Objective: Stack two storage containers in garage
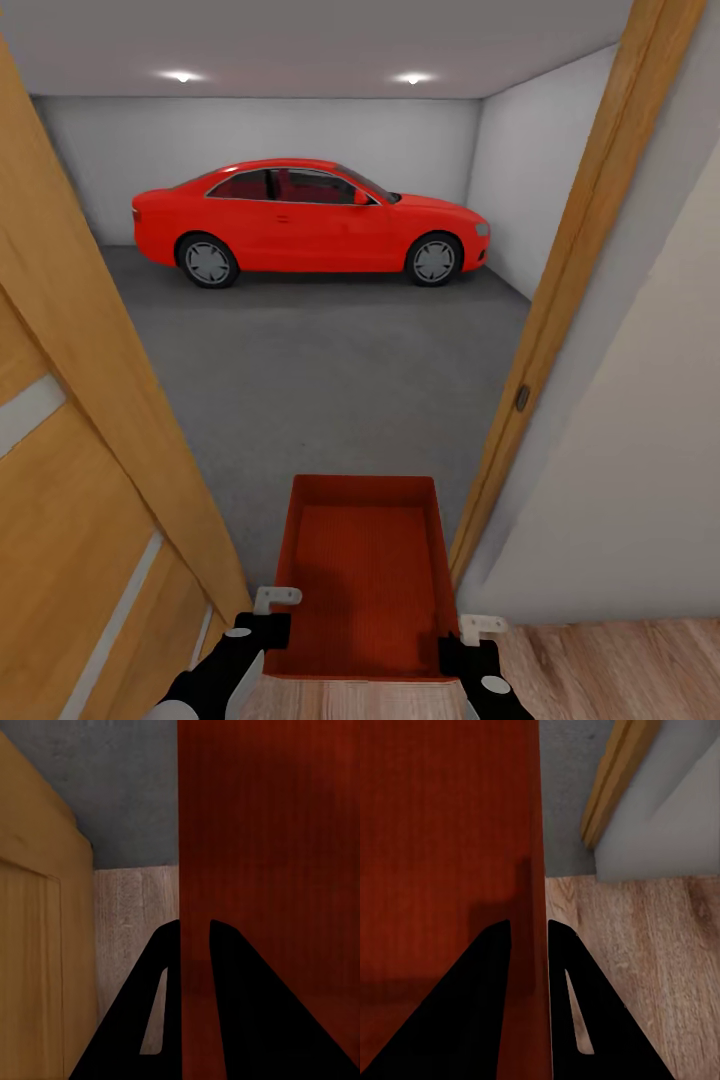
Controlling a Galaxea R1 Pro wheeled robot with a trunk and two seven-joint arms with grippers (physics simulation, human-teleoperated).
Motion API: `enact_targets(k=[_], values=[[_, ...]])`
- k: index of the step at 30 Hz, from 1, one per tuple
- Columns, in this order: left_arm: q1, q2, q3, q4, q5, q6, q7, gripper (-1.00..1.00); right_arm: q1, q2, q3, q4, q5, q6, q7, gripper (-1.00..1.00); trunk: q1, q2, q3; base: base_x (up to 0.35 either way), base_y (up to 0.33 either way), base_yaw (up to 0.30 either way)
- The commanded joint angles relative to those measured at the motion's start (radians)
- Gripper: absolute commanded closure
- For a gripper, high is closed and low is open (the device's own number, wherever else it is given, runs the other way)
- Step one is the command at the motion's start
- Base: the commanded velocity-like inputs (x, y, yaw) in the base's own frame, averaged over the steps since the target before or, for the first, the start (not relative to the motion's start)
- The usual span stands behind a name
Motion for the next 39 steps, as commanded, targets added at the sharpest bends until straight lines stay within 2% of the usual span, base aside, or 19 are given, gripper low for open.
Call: enact_targets(k=[1,14,39], values=[[0.000,-0.029,-0.013,-0.006,0.000,0.006,-0.043,1.00,0.000,0.002,-0.011,0.003,0.003,0.015,-0.018,1.00,0.001,-0.001,-0.001,0.287,0.079,0.000],[0.000,-0.030,-0.012,-0.005,-0.001,0.005,-0.039,1.00,0.000,0.002,-0.011,0.003,0.003,0.013,-0.018,1.00,0.001,-0.001,-0.001,0.291,0.080,0.000],[0.000,-0.030,-0.013,-0.005,-0.001,0.002,-0.042,1.00,0.000,0.002,-0.011,0.003,0.003,0.013,-0.018,1.00,0.001,-0.001,-0.001,0.013,0.001,0.000]])
